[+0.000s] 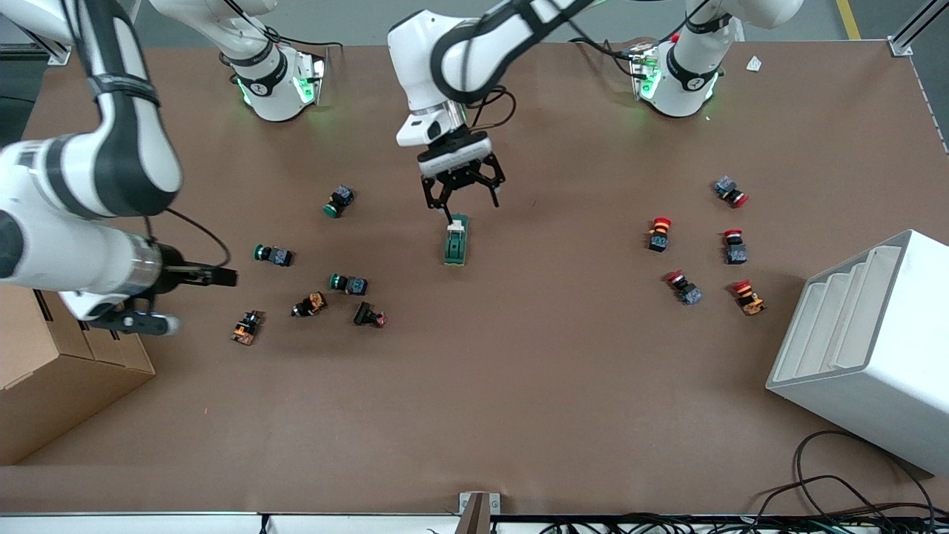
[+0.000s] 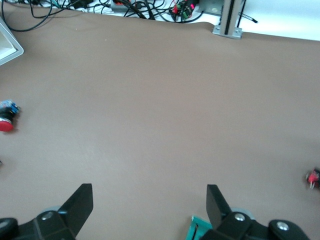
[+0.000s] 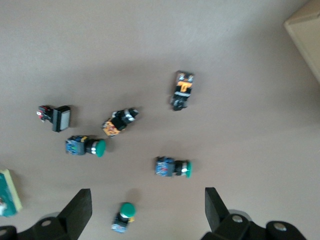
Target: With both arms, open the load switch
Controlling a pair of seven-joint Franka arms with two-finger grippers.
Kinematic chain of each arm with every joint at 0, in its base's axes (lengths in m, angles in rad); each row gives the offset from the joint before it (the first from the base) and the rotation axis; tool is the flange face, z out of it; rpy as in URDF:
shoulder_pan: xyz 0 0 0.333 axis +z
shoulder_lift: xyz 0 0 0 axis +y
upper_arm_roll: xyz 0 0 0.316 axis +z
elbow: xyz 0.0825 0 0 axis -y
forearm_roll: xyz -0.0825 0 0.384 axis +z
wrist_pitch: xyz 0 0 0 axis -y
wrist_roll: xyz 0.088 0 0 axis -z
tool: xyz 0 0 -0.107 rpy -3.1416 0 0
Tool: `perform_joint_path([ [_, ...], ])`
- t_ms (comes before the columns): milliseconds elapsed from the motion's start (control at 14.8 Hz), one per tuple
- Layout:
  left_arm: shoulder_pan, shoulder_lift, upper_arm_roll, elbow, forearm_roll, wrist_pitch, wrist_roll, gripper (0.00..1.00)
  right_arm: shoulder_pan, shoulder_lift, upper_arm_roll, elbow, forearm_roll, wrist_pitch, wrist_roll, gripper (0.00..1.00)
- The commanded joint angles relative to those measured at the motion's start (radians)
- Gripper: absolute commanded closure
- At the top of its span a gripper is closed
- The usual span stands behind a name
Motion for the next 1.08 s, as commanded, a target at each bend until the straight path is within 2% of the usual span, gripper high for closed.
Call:
perform_joint_path([
  [0,0.108,-0.031,-0.001,0.087,-0.144,0.003,0.166,0.0,-0.064,-0.054,0.021,-0.037,-0.027,0.014,-0.118,0.0],
  [202,0.224,-0.045,-0.004,0.158,-0.235,-0.003,0.321,0.0,-0.042,-0.083,-0.006,-0.035,-0.052,0.014,-0.123,0.0],
  [472,0.353,-0.091,-0.006,0.178,-0.35,-0.022,0.576,0.0,0.013,-0.109,-0.074,-0.035,-0.053,0.011,-0.115,0.0],
  [674,0.426,-0.117,-0.007,0.206,-0.405,-0.072,0.749,0.0,0.018,-0.127,-0.076,-0.037,-0.053,0.005,-0.11,0.0],
  [808,0.457,-0.163,0.022,0.204,-0.51,-0.082,0.883,0.0,0.019,-0.14,-0.076,-0.037,-0.053,0.005,-0.109,0.0],
  [1010,0.48,-0.233,0.107,0.198,-0.684,-0.083,1.042,0.0,0.013,-0.172,-0.076,-0.042,-0.047,0.005,-0.107,0.0],
])
